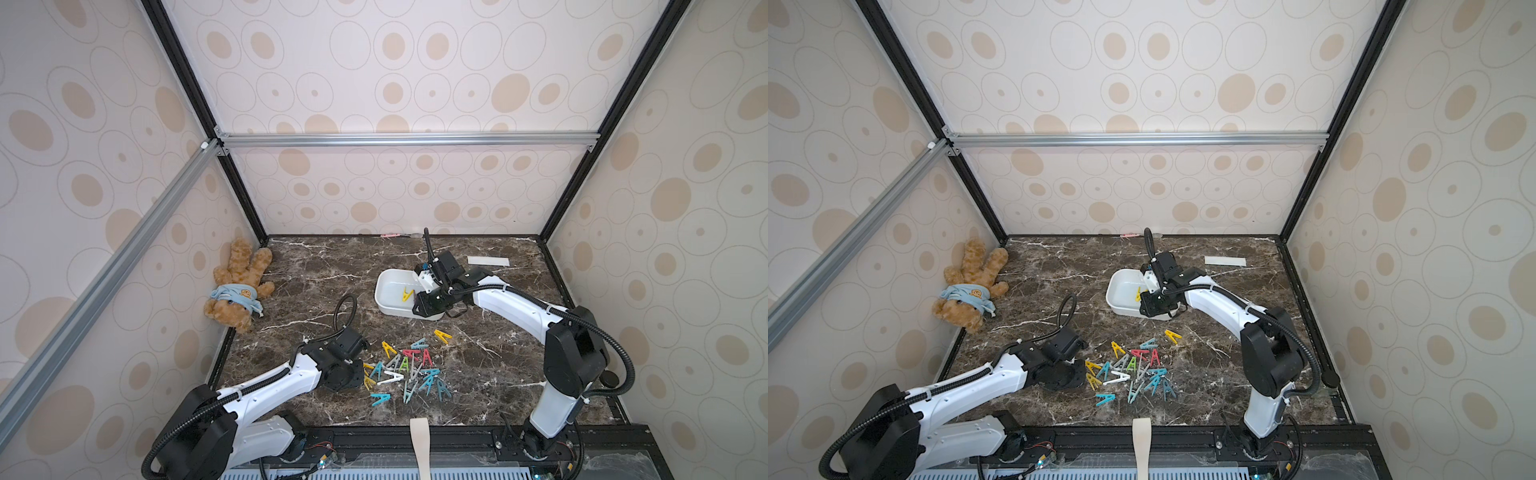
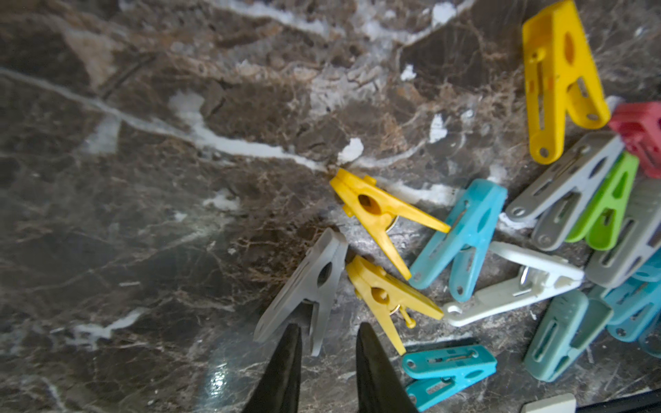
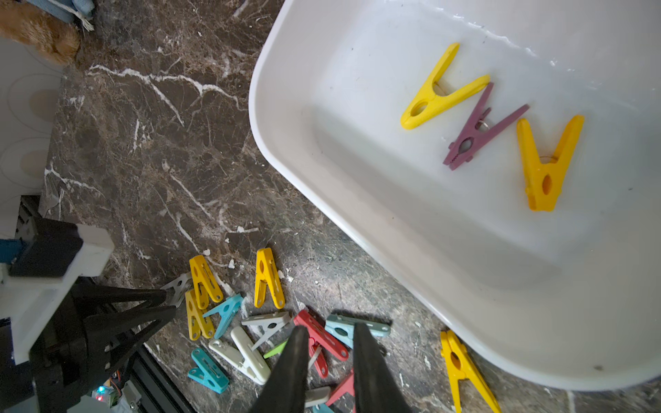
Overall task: Put the clothespins into the storage box
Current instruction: Pick up the clothespin from the center of the board.
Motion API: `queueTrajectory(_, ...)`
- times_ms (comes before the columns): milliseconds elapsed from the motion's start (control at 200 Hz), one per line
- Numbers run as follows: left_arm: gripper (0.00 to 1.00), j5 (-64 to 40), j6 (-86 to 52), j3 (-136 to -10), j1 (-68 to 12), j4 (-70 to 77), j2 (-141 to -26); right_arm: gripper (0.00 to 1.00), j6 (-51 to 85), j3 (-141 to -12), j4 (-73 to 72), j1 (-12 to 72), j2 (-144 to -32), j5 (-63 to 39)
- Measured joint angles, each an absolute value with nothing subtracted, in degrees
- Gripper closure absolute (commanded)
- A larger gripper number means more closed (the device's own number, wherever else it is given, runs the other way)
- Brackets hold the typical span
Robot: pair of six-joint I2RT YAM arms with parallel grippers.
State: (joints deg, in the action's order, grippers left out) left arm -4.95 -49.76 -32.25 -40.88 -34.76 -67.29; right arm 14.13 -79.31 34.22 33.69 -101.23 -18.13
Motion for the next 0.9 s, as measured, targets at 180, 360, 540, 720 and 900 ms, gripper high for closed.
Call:
queueTrajectory(180, 0.73, -4.4, -49.7, -32.2, -40.9, -34.3, -70.1, 0.75, 14.3, -79.3, 34.2, 33.7, -101.2, -18.1)
queueTrajectory(360, 0.78, -3.8, -49.5, -32.3, -40.9, -33.6, -71.8, 0.75, 14.5, -79.2, 34.1, 33.7, -101.0, -18.1)
queueTrajectory(540, 0.87, -3.7, -49.0, -32.3, -40.9, -32.5, -72.1, 0.75, 14.5, -79.2, 34.1, 33.7, -101.0, -18.1)
queueTrajectory(720, 0.96, -3.7, -48.6, -32.3, -40.9, -31.9, -72.6, 0.76, 14.5, -79.2, 34.1, 33.7, -100.9, -18.0)
queueTrajectory(900, 0.99, -3.4, -48.5, -32.5, -40.9, -31.9, -72.6, 0.75, 14.5, -79.2, 34.3, 33.7, -100.1, -18.0)
